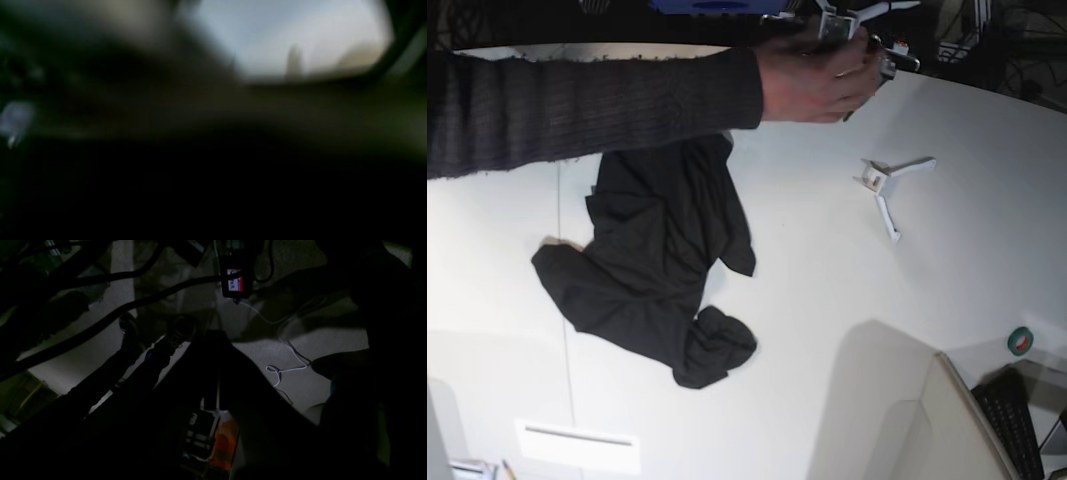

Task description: Layout the t-shirt on the table in an organized manner, then fold the t-shirt properly

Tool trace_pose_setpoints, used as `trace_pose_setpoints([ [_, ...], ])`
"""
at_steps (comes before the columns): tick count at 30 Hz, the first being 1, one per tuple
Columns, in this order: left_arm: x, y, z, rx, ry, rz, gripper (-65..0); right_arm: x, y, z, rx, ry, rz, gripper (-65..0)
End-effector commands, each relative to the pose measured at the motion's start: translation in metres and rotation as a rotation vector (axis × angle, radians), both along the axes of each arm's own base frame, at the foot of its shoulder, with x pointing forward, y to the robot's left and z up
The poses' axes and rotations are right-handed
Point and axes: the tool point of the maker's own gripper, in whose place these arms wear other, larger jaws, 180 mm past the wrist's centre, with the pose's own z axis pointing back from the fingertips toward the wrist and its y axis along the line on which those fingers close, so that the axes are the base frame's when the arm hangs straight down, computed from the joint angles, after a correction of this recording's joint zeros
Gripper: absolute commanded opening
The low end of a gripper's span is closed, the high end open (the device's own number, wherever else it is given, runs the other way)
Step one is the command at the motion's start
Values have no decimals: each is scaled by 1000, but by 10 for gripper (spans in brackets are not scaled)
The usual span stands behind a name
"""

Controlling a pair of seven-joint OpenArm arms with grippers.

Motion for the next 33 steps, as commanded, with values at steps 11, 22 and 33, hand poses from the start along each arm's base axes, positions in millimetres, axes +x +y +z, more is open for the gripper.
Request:
trace_pose_setpoints([
  [11, -20, 3, 0, 33, -23, -45, -299, -7, -1, 2, 6, 12, 4, -650],
  [22, -20, 3, -1, 35, -22, -46, -299, -7, -1, 2, 6, 12, 4, -650],
  [33, -30, 3, -2, 38, -28, -60, -299, -7, -1, 2, 6, 12, 4, -650],
])
